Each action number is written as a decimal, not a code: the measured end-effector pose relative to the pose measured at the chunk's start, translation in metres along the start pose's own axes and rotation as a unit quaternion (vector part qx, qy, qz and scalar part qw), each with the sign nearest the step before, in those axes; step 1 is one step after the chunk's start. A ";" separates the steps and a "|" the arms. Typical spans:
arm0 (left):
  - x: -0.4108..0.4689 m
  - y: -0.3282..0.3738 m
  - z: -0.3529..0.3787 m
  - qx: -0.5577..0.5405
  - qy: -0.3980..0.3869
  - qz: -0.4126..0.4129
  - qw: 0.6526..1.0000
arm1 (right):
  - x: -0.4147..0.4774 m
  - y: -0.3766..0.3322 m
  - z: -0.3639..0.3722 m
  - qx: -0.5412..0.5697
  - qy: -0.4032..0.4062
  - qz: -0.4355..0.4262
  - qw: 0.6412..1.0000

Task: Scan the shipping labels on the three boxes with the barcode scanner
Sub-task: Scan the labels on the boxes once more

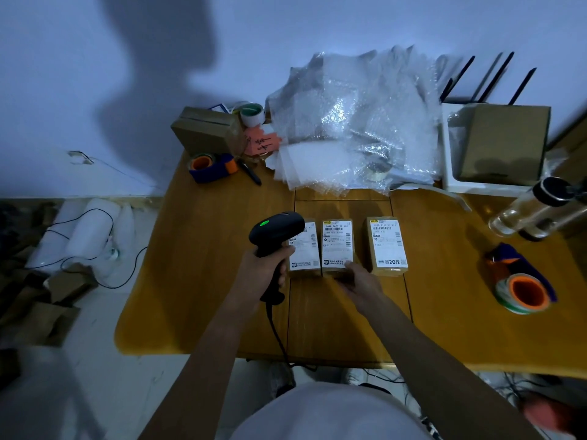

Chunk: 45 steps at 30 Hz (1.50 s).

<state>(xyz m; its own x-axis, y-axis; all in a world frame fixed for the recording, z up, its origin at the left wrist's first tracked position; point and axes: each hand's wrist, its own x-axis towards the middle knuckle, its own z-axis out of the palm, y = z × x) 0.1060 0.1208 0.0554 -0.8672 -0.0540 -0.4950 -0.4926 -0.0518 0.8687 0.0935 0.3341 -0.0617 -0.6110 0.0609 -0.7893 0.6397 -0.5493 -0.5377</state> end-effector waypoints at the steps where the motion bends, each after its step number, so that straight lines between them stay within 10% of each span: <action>1: 0.001 0.000 0.000 0.003 -0.003 0.002 1.000 | 0.001 0.001 -0.004 -0.040 0.000 -0.010 0.999; 8: 0.009 -0.003 0.010 0.008 -0.047 0.009 0.999 | 0.002 -0.006 -0.021 -0.286 0.079 -0.156 0.942; 12: 0.013 -0.002 0.016 0.005 -0.067 0.012 0.998 | 0.006 -0.027 -0.030 -0.474 0.153 -0.310 0.810; 18: 0.013 -0.002 0.022 0.021 -0.070 0.012 0.997 | 0.022 -0.057 -0.048 -0.554 0.224 -0.351 0.721; 30: 0.014 -0.006 0.024 0.015 -0.058 0.007 0.998 | 0.065 -0.083 -0.069 -0.565 0.195 -0.125 0.792; 45: 0.007 -0.004 0.023 0.015 -0.045 0.009 0.999 | 0.076 -0.075 -0.065 -0.524 0.171 -0.113 0.826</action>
<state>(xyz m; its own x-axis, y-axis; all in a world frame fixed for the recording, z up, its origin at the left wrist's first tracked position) 0.0999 0.1435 0.0489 -0.8781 0.0351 -0.4772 -0.4781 -0.0208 0.8781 0.0294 0.4344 -0.1009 -0.7170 0.3938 -0.5752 0.6895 0.5219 -0.5022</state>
